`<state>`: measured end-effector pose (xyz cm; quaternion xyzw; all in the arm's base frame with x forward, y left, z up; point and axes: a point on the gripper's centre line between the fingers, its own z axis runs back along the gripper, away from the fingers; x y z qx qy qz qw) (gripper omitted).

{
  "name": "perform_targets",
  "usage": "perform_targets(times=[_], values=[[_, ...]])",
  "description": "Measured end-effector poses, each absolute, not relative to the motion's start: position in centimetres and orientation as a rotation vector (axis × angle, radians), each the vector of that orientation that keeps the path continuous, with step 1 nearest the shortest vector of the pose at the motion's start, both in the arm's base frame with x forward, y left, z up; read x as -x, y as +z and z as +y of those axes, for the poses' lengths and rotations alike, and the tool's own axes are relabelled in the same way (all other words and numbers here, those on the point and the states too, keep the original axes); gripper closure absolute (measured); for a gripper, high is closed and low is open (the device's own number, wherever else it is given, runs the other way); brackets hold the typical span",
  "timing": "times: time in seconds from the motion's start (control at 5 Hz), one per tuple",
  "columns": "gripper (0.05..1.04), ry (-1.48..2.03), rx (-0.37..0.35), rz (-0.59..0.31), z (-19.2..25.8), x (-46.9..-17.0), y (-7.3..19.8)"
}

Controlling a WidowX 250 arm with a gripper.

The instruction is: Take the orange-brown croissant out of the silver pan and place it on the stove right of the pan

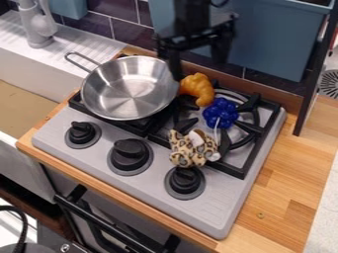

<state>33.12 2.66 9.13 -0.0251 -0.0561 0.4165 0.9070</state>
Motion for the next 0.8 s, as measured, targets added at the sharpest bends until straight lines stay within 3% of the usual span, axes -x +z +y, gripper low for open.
perform_targets(times=[0.8], values=[[0.086, 0.620, 0.088, -0.081, 7.1, -30.4, 9.5]])
